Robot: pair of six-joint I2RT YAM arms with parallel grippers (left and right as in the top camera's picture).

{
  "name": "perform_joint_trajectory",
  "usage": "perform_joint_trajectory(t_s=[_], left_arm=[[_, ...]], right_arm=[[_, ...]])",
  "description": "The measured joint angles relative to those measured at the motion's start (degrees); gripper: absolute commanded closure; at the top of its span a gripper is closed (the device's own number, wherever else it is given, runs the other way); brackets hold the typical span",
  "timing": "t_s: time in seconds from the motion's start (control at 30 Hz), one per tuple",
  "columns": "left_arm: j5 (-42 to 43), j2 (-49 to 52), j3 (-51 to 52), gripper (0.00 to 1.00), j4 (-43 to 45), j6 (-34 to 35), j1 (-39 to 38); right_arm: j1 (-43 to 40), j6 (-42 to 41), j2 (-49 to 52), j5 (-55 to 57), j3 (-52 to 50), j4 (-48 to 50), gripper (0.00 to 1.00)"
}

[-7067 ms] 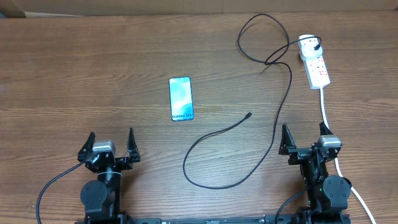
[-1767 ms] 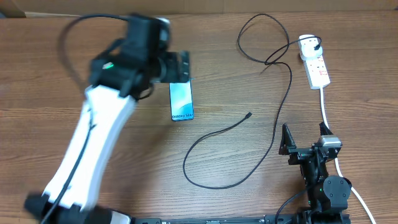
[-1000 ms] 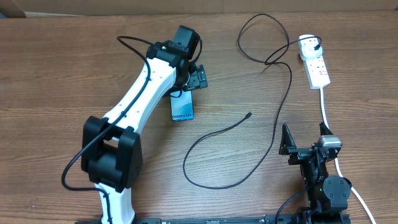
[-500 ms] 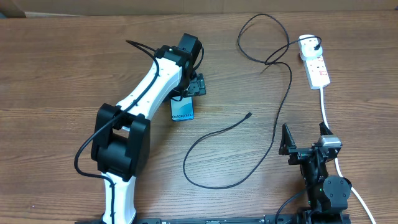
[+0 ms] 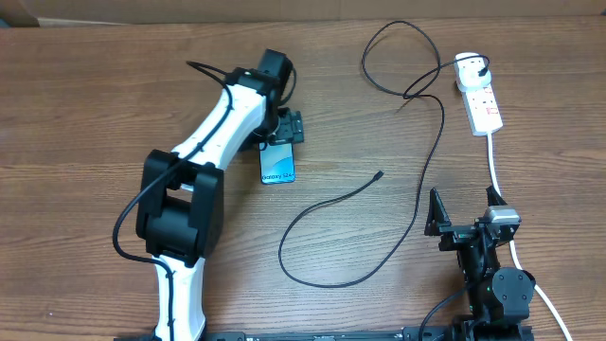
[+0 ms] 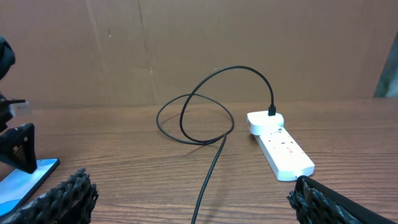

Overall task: Plug charger to phone and switch on socket
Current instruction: 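Lower the left gripper and close it on the phone's sides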

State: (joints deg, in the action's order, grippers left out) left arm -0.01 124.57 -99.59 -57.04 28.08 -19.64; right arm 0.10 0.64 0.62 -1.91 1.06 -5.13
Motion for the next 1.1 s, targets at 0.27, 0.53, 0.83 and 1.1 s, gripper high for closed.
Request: perform_joint_trajectory(t_s=[0.27, 0.53, 0.83, 1.1], left_arm=[[0.9, 0.0, 1.3, 0.0, 3.2, -1.5, 0.7], [1.1, 0.1, 4.7, 0.0, 5.3, -1.7, -0.5], [0.8, 0.0, 8.1, 0.0, 9.0, -1.7, -0.5], [0.2, -0.9, 10.0, 0.0, 11.5, -1.7, -0.5]], right_arm=[[0.0, 0.0, 0.0, 0.0, 0.0, 0.0, 0.0], [0.0, 0.0, 0.0, 0.0, 0.0, 0.0, 0.0], [0.0, 0.0, 0.0, 0.0, 0.0, 0.0, 0.0], [0.0, 0.0, 0.0, 0.0, 0.0, 0.0, 0.0]])
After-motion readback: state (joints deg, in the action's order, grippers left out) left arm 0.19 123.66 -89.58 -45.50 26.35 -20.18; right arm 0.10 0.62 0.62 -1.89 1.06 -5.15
